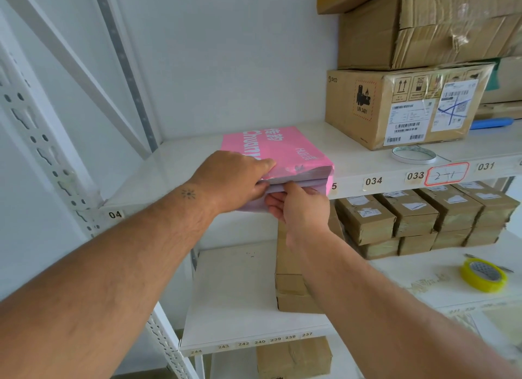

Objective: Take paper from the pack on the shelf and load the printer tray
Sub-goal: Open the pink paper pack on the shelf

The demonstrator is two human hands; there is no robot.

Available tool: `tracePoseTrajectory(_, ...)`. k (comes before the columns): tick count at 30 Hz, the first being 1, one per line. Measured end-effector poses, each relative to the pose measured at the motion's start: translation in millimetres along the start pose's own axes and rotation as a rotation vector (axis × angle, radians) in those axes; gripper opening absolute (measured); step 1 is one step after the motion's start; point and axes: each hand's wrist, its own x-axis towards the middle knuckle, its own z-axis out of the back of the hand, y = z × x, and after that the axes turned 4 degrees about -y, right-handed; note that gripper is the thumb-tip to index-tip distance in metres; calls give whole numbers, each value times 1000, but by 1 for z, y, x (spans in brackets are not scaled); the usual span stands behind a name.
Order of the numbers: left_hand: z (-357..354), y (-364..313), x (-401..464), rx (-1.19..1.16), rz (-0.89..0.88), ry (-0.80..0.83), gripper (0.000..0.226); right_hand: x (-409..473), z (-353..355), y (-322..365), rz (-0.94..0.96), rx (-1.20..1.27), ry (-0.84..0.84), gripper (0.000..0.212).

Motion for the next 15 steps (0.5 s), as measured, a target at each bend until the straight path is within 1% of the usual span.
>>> tracePoseTrajectory(6,3,2,2,-35,24,33,44,-20,11,3,81,-107,-26,24)
tracePoseTrajectory(10,5,3,5,-56,38,60,46,-49,32,1,128,-122,11,29)
tracePoseTrajectory(12,3,0,5,-35,31,61,44,-54,38,1,93,-95,40,27)
tracePoseTrajectory(15,-1,-3,4,-5,21,48,43,-41,36,7,-63,-58,88,13)
